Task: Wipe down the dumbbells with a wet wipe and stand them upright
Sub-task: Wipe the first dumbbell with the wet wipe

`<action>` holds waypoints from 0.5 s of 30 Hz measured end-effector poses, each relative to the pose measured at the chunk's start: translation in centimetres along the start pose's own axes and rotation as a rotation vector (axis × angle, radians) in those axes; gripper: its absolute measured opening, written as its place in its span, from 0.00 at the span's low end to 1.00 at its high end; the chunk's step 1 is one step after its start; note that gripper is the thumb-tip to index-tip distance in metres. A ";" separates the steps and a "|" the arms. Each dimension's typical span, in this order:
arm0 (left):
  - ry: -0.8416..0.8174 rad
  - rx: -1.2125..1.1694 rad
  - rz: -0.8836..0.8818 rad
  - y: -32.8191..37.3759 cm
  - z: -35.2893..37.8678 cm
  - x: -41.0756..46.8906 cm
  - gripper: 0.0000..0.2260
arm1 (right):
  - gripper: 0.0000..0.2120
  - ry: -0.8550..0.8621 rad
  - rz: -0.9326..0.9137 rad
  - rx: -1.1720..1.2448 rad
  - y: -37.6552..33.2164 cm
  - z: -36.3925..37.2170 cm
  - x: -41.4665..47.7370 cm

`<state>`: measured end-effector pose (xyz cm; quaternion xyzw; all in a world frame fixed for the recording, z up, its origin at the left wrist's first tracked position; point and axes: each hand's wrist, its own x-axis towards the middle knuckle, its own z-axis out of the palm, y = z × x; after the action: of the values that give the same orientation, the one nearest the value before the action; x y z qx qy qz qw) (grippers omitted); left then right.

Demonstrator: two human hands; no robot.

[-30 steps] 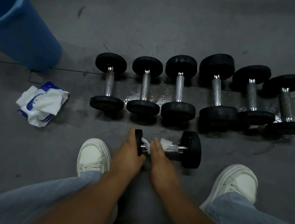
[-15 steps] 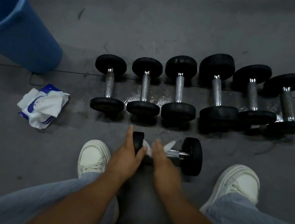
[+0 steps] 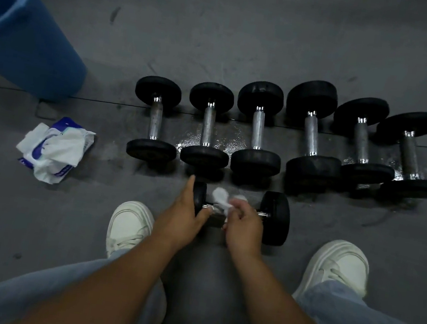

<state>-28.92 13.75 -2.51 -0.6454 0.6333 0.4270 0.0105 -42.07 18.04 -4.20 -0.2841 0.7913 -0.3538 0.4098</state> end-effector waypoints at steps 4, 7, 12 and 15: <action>0.036 -0.152 -0.081 -0.1 0.2 -0.4 0.48 | 0.10 -0.098 -0.096 -0.435 0.3 -1.3 0.2; 0.057 -0.118 -0.103 0.6 0.1 0.0 0.40 | 0.06 -0.168 -0.115 -0.707 0.4 -1.6 0.7; -0.077 0.074 -0.173 0.8 -1.3 0.7 0.38 | 0.05 -0.197 -0.234 -0.717 1.0 -2.2 2.0; 0.053 0.103 -0.156 1.5 0.1 -1.1 0.36 | 0.03 -0.058 -0.207 -0.617 1.3 -1.9 0.3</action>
<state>-30.03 14.37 -1.11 -0.7025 0.6023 0.3743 0.0603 -44.02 19.24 -4.59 -0.4837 0.8162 -0.1288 0.2885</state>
